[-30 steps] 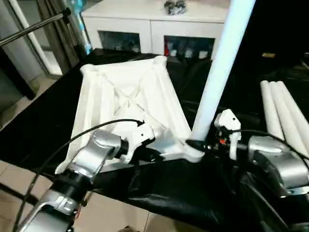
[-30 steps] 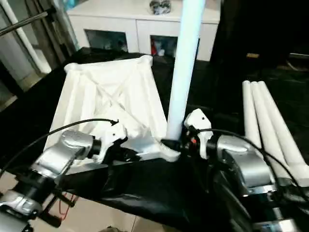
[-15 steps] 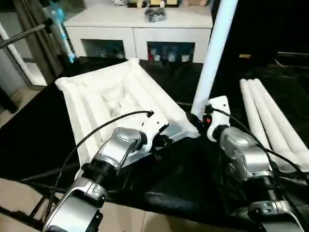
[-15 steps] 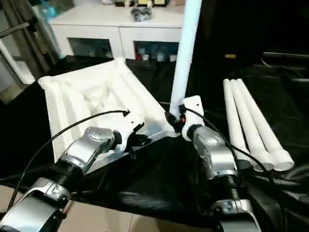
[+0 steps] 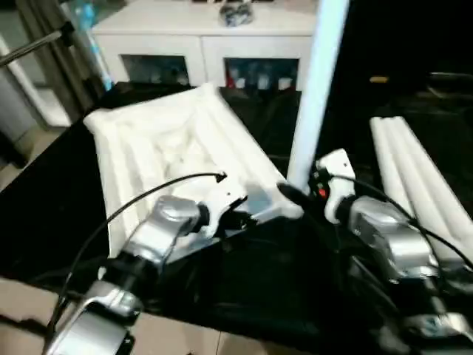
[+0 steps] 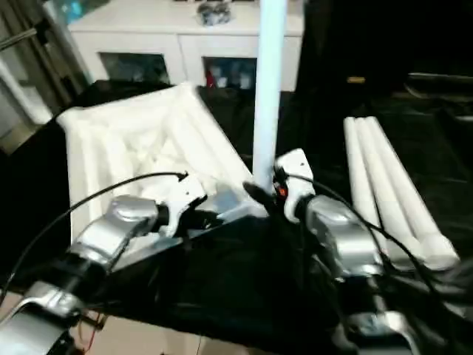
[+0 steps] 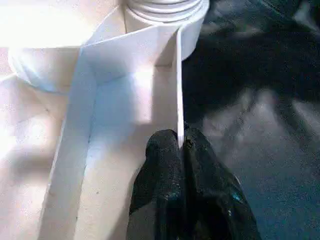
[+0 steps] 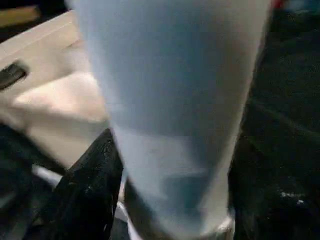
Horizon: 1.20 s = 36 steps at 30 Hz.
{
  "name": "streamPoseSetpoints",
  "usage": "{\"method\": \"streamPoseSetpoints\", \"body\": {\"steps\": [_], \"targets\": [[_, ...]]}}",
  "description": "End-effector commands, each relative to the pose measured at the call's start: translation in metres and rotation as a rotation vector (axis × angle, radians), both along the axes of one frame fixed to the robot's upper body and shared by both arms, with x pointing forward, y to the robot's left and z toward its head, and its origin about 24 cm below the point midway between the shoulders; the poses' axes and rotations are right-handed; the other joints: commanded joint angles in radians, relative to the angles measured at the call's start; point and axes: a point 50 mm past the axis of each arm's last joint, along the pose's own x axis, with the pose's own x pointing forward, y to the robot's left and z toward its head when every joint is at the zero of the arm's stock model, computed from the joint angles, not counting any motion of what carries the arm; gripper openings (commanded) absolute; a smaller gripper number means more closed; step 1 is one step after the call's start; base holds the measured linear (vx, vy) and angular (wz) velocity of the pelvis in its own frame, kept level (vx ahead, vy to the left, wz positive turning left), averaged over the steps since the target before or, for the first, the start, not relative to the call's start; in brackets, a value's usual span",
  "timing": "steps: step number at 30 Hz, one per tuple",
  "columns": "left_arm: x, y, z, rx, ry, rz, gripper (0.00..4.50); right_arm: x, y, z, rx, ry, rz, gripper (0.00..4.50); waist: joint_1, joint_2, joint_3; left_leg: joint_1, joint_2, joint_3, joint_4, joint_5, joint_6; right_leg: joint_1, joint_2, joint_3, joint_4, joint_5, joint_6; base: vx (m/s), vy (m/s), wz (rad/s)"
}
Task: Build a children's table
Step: Rotate leg to tighten
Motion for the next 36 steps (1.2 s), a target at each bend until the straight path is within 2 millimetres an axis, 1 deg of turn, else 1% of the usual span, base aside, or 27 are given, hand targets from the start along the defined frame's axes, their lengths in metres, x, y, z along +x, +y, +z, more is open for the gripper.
{"method": "streamPoseSetpoints", "body": {"steps": [1, 2, 4, 6, 8, 9, 10, 11, 12, 13, 14, 15, 16, 17, 19, 21, 25, 26, 28, 29, 30, 31, 32, 33, 34, 35, 36], "targets": [[-0.010, -0.012, 0.011, -0.081, -0.009, -0.162, 0.00, -0.020, 0.014, -0.010, 0.006, 0.090, 0.226, 3.05, 0.016, -0.011, -0.069, 0.002, 0.070, -0.025, -0.044, -0.003, 0.168, 0.057, -0.092, 0.049, -0.042, 0.138, -0.266, 0.000, 0.000, 0.00], [-0.012, -0.008, 0.012, -0.084, 0.002, -0.182, 0.00, -0.023, 0.009, -0.009, -0.013, 0.098, 0.263, 3.05, 0.021, -0.009, -0.068, 0.003, 0.074, -0.025, -0.044, -0.007, 0.175, 0.054, -0.093, 0.048, -0.042, 0.134, -0.269, 0.000, 0.000, 0.00], [-0.015, -0.003, 0.013, -0.086, 0.020, -0.216, 0.00, -0.029, 0.002, -0.007, -0.040, 0.115, 0.321, 3.05, 0.034, -0.006, -0.072, 0.003, 0.078, -0.026, -0.040, -0.002, 0.181, 0.052, -0.093, 0.045, -0.037, 0.122, -0.270, 0.000, 0.000, 0.00], [-0.018, 0.001, 0.013, -0.076, 0.032, -0.238, 0.00, -0.031, -0.001, -0.007, -0.058, 0.127, 0.348, 3.05, 0.040, -0.007, -0.069, 0.001, 0.080, -0.026, -0.040, -0.014, 0.178, 0.048, -0.093, 0.044, -0.039, 0.092, -0.268, 0.000, 0.000, 0.00], [-0.018, 0.004, 0.013, -0.066, 0.035, -0.246, 0.00, -0.032, -0.002, -0.007, -0.071, 0.132, 0.355, 3.05, 0.040, -0.009, -0.061, 0.001, 0.078, -0.024, -0.046, -0.071, 0.153, 0.044, -0.092, 0.045, -0.049, -0.001, -0.266, 0.000, 0.000, 0.00], [-0.019, 0.006, 0.012, -0.059, 0.037, -0.250, 0.00, -0.032, -0.003, -0.007, -0.085, 0.132, 0.360, 3.05, 0.041, -0.008, -0.058, 0.006, 0.079, -0.023, -0.050, -0.116, 0.126, 0.041, -0.091, 0.046, -0.057, -0.075, -0.259, 0.000, 0.000, 0.00], [-0.019, 0.009, 0.012, -0.046, 0.034, -0.250, 0.00, -0.033, -0.003, -0.007, -0.094, 0.138, 0.370, 3.05, 0.039, -0.008, -0.055, 0.007, 0.078, -0.022, -0.054, -0.154, 0.099, 0.041, -0.091, 0.047, -0.062, -0.135, -0.250, 0.000, 0.000, 0.00], [-0.019, 0.010, 0.012, -0.040, 0.034, -0.252, 0.00, -0.033, -0.003, -0.007, -0.097, 0.140, 0.377, 3.05, 0.038, -0.011, -0.053, 0.008, 0.078, -0.022, -0.056, -0.171, 0.086, 0.041, -0.090, 0.048, -0.065, -0.161, -0.243, 0.000, 0.000, 0.00], [-0.019, 0.011, 0.012, -0.037, 0.034, -0.253, 0.00, -0.033, -0.003, -0.007, -0.099, 0.142, 0.382, 3.05, 0.038, -0.011, -0.053, 0.008, 0.078, -0.022, -0.057, -0.181, 0.077, 0.042, -0.090, 0.049, -0.065, -0.180, -0.237, 0.000, 0.000, 0.00], [-0.019, 0.013, 0.012, -0.037, 0.035, -0.254, 0.00, -0.033, -0.001, -0.006, -0.089, 0.146, 0.387, 2.82, 0.037, -0.012, -0.053, 0.009, 0.077, -0.022, -0.058, -0.184, 0.061, 0.041, -0.091, 0.052, -0.067, -0.198, -0.226, 0.000, 0.000, 0.00], [-0.019, 0.013, 0.012, -0.037, 0.035, -0.254, 0.00, -0.033, -0.001, -0.006, -0.088, 0.147, 0.388, 2.82, 0.037, -0.012, -0.054, 0.009, 0.076, -0.022, -0.057, -0.180, 0.059, 0.041, -0.091, 0.052, -0.066, -0.194, -0.225, 0.000, 0.000, 0.00], [-0.019, 0.013, 0.012, -0.036, 0.036, -0.253, 0.00, -0.034, 0.000, -0.006, -0.086, 0.151, 0.397, 2.74, 0.038, -0.018, -0.055, 0.008, 0.075, -0.021, -0.055, -0.167, 0.059, 0.043, -0.091, 0.053, -0.065, -0.178, -0.225, 0.000, 0.000, 0.00], [-0.019, 0.013, 0.012, -0.036, 0.036, -0.253, 0.00, -0.034, 0.001, -0.006, -0.086, 0.153, 0.400, 2.72, 0.039, -0.015, -0.057, 0.005, 0.074, -0.022, -0.054, -0.144, 0.063, 0.044, -0.092, 0.053, -0.061, -0.154, -0.227, 0.000, 0.000, 0.00], [-0.018, 0.014, 0.013, -0.035, 0.036, -0.250, 0.00, -0.036, 0.003, -0.007, -0.090, 0.159, 0.416, 2.65, 0.039, -0.014, -0.058, 0.004, 0.074, -0.022, -0.053, -0.136, 0.066, 0.044, -0.091, 0.052, -0.060, -0.143, -0.227, 0.000, 0.000, 0.00], [-0.018, 0.014, 0.013, -0.035, 0.036, -0.249, 0.00, -0.036, 0.003, -0.008, -0.090, 0.161, 0.421, 2.63, 0.040, -0.014, -0.062, 0.002, 0.073, -0.021, -0.047, -0.097, 0.082, 0.045, -0.091, 0.051, -0.053, -0.082, -0.235, 0.000, 0.000, 0.00], [-0.017, 0.013, 0.012, -0.034, 0.036, -0.245, 0.00, -0.037, 0.005, -0.010, -0.084, 0.172, 0.424, 2.62, 0.040, -0.012, -0.062, 0.001, 0.072, -0.021, -0.046, -0.092, 0.090, 0.045, -0.089, 0.049, -0.052, -0.062, -0.241, 0.000, 0.000, 0.00], [-0.017, 0.012, 0.010, -0.034, 0.038, -0.233, 0.00, -0.039, 0.008, -0.013, -0.061, 0.179, 0.412, 2.62, 0.040, -0.010, -0.061, 0.002, 0.073, -0.022, -0.048, -0.115, 0.084, 0.046, -0.089, 0.048, -0.055, -0.093, -0.238, 0.000, 0.000, 0.00], [-0.016, 0.011, 0.010, -0.034, 0.037, -0.223, 0.00, -0.038, 0.008, -0.014, -0.047, 0.182, 0.395, 2.62, 0.040, -0.006, -0.061, 0.003, 0.073, -0.023, -0.048, -0.117, 0.082, 0.045, -0.090, 0.048, -0.055, -0.094, -0.238, 0.000, 0.000, 0.00], [-0.015, 0.010, 0.009, -0.036, 0.039, -0.207, 0.00, -0.037, 0.009, -0.016, -0.034, 0.181, 0.371, 2.62, 0.039, -0.009, -0.061, 0.004, 0.073, -0.023, -0.049, -0.122, 0.076, 0.045, -0.089, 0.048, -0.055, -0.093, -0.239, 0.000, 0.000, 0.00], [-0.010, 0.006, 0.009, -0.043, 0.038, -0.148, 0.00, -0.030, 0.010, -0.021, -0.021, 0.161, 0.274, 2.62, 0.037, -0.009, -0.061, 0.004, 0.073, -0.022, -0.049, -0.123, 0.073, 0.044, -0.089, 0.048, -0.055, -0.094, -0.239, 0.000, 0.000, 0.00], [-0.007, 0.003, 0.009, -0.050, 0.035, -0.106, 0.00, -0.025, 0.010, -0.025, -0.018, 0.155, 0.204, 2.62, 0.031, -0.006, -0.055, 0.006, 0.072, -0.019, -0.051, -0.150, 0.062, 0.038, -0.089, 0.049, -0.062, -0.133, -0.243, 0.000, 0.000, 0.00], [-0.003, 0.000, 0.009, -0.058, 0.031, -0.059, 0.00, -0.019, 0.011, -0.029, -0.016, 0.151, 0.122, 2.61, 0.029, -0.010, -0.053, 0.010, 0.069, -0.023, -0.054, -0.194, 0.038, 0.042, -0.091, 0.046, -0.070, -0.214, -0.230, 0.000, 0.000, 0.00], [0.005, -0.006, 0.009, -0.067, 0.020, 0.020, 0.00, -0.011, 0.011, -0.037, -0.011, 0.169, -0.009, 2.61, 0.023, -0.009, -0.051, 0.009, 0.068, -0.021, -0.055, -0.201, 0.025, 0.041, -0.090, 0.048, -0.070, -0.234, -0.228, 0.000, 0.000, 0.00], [0.013, -0.016, 0.010, -0.070, 0.009, 0.117, 0.00, -0.002, 0.015, -0.047, 0.013, 0.213, -0.163, 2.61, 0.013, -0.007, -0.042, 0.014, 0.064, -0.026, -0.062, -0.260, -0.002, 0.038, -0.090, 0.044, -0.078, -0.330, -0.212, 0.000, 0.000, 0.00], [0.015, -0.019, 0.010, -0.068, 0.005, 0.140, 0.00, 0.000, 0.018, -0.050, 0.021, 0.225, -0.198, 2.61, 0.000, -0.008, -0.037, 0.025, 0.061, -0.030, -0.064, -0.329, -0.027, 0.033, -0.091, 0.041, -0.089, -0.432, -0.188, 0.000, 0.000, 0.00], [0.017, -0.021, 0.010, -0.066, 0.002, 0.158, 0.00, 0.001, 0.019, -0.051, 0.028, 0.231, -0.220, 2.61, -0.001, -0.011, -0.040, 0.028, 0.060, -0.031, -0.063, -0.339, -0.031, 0.036, -0.092, 0.041, -0.092, -0.454, -0.175, 0.000, 0.000, 0.00], [0.020, -0.027, 0.010, -0.068, -0.002, 0.192, 0.00, 0.004, 0.025, -0.054, 0.043, 0.258, -0.275, 2.61, -0.002, -0.012, -0.042, 0.024, 0.060, -0.031, -0.064, -0.327, -0.024, 0.037, -0.093, 0.047, -0.095, -0.442, -0.165, 0.000, 0.000, 0.00]]}}
